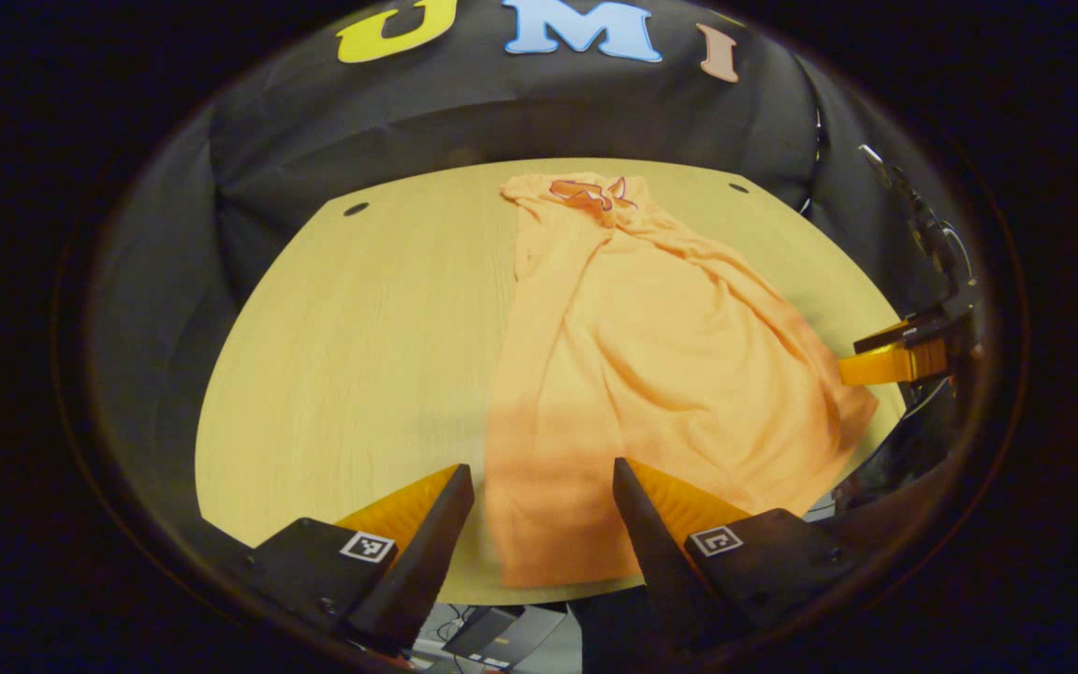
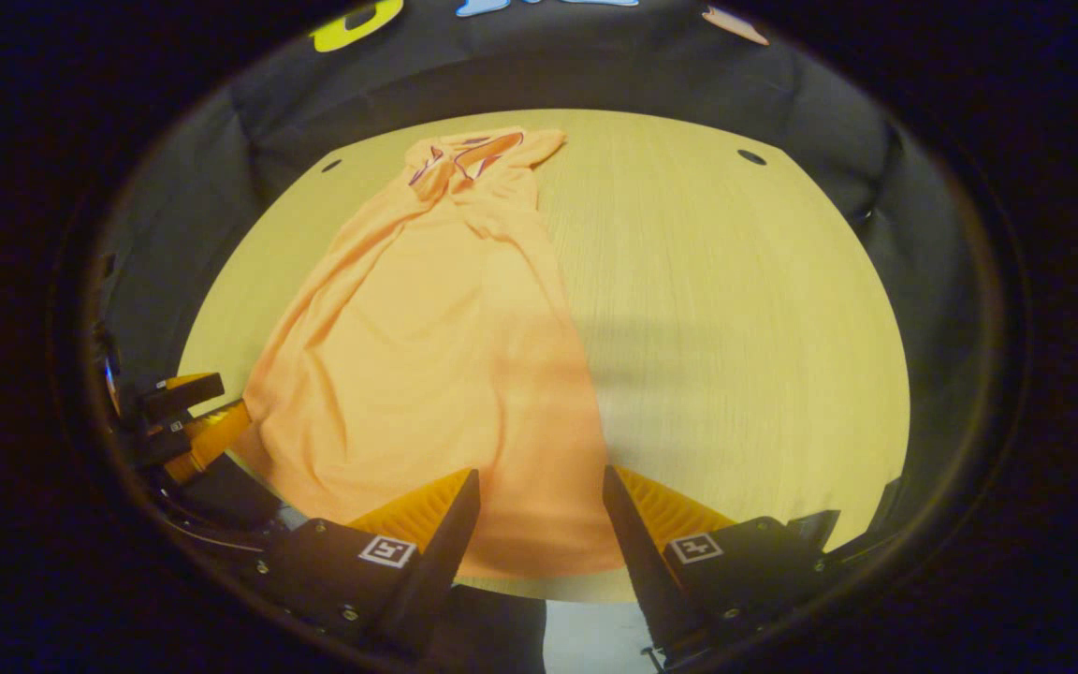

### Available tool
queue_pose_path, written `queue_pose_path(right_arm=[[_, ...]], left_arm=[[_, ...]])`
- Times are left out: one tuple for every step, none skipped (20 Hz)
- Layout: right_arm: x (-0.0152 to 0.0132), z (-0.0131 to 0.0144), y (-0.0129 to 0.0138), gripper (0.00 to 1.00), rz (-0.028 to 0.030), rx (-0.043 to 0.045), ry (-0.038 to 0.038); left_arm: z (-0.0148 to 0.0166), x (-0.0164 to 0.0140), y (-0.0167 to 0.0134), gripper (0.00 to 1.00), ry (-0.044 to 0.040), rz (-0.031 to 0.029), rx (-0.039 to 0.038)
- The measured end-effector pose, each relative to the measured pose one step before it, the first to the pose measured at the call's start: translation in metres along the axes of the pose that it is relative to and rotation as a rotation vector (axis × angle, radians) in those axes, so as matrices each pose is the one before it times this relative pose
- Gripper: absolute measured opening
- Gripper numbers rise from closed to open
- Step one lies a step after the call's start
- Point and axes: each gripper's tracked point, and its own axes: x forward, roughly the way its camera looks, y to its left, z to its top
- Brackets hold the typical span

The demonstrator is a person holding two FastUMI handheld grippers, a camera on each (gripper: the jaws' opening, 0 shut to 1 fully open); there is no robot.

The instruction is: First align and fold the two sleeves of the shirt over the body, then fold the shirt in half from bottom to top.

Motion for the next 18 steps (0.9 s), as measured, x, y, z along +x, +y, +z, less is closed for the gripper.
queue_pose_path(right_arm=[[0.00161, -0.0061, -0.00068, 0.83, -0.0068, -0.00922, 0.01933], [0.00135, -0.00599, 0.00005, 0.83, -0.00448, -0.0087, 0.01502], [0.00185, -0.00378, -0.00005, 0.83, -0.00432, -0.00605, 0.0117], [0.00178, -0.00349, -0.0002, 0.83, -0.00156, -0.00459, 0.00909], [0.00233, -0.00339, 0.00072, 0.83, -0.00444, -0.00505, 0.01003], [0.00231, -0.00119, -0.00019, 0.81, -0.00325, -0.00458, 0.00371], [0.0018, -0.00264, -0.00036, 0.83, -0.00701, -0.00485, 0.00718], [0.00083, -0.0019, -0.00058, 0.83, -0.00388, -0.00259, 0.00348], [0.00118, -0.0017, 0.00015, 0.83, -0.00238, -0.00096, 0.00258], [0.00213, -0.00098, 0.0002, 0.83, -0.00483, -0.0018, 0.00192], [0.00123, 0.00047, -0.00033, 0.83, -0.0067, -0.00688, -0.00127], [0.0015, -0.00033, -0.00004, 0.83, -0.00792, -0.00835, 0.00225], [-0.00038, -0.00001, -0.00016, 0.83, -0.00712, -0.01043, 0.00318], [0.00107, 0.00005, 0.00059, 0.83, -0.00184, -0.0044, -0.00124], [-0.0005, -0.00023, -0.00034, 0.83, 0.00066, 0.00369, 0.00048], [0.00005, -0.0001, 0.00025, 0.83, 0.00041, 0.00455, -0.00342], [-0.00028, 0.00016, 0.00077, 0.84, 0.00154, -0.00399, -0.00455], [0.0014, 0.00048, 0.00096, 0.83, 0.0045, -0.01324, -0.00838]], left_arm=[[-0.00597, 0.00015, 0.00074, 1.0, 0.01267, -0.00379, -0.009], [-0.00653, 0.00074, -0.00162, 1.0, 0.01206, -0.00339, -0.0032], [-0.0042, 0.00167, 0.00013, 0.99, 0.00773, 0.00201, 0.00324], [-0.00356, 0.0046, 0.00039, 0.99, 0.00796, 0.00754, 0.00773], [-0.00464, 0.00332, 0.00043, 0.99, 0.01111, 0.00835, 0.00708], [-0.00607, 0.00194, 0.00034, 0.99, 0.01516, 0.00786, 0.00396], [-0.00636, 0.00276, -0.00073, 0.99, 0.01726, 0.00396, 0.0018], [0.00373, -0.00027, -0.00077, 0.99, -0.0186, -0.00077, -0.00258], [-0.00131, 0.00095, -0.00077, 1.0, 0.00814, -0.00464, 0.00036], [0.00098, 0.00026, 0.00018, 1.0, -0.01223, -0.00446, -0.01058], [-0.00077, 0.00062, -0.00098, 1.0, 0.00244, -0.0048, -0.00947], [0.0011, 0.00081, -0.0005, 0.98, -0.00506, -0.0004, 0.00183], [-0.00063, -0.00091, 0.00008, 1.0, 0.00157, 0.00157, 0.00233], [-0.00103, -0.00158, -0.00069, 1.0, -0.00794, -0.00491, 0.00165], [0.00067, -0.00018, 0.0004, 0.99, 0.00032, -0.00094, 0.00355], [-0.00042, 0.00053, -0.002, 0.98, -0.00227, -0.00949, -0.00105], [0.00119, 0.00005, -0.00257, 0.96, -0.0043, -0.00712, 0.00951], [0.00056, -0.00037, -0.0042, 0.89, -0.0038, -0.01852, 0.00684]])
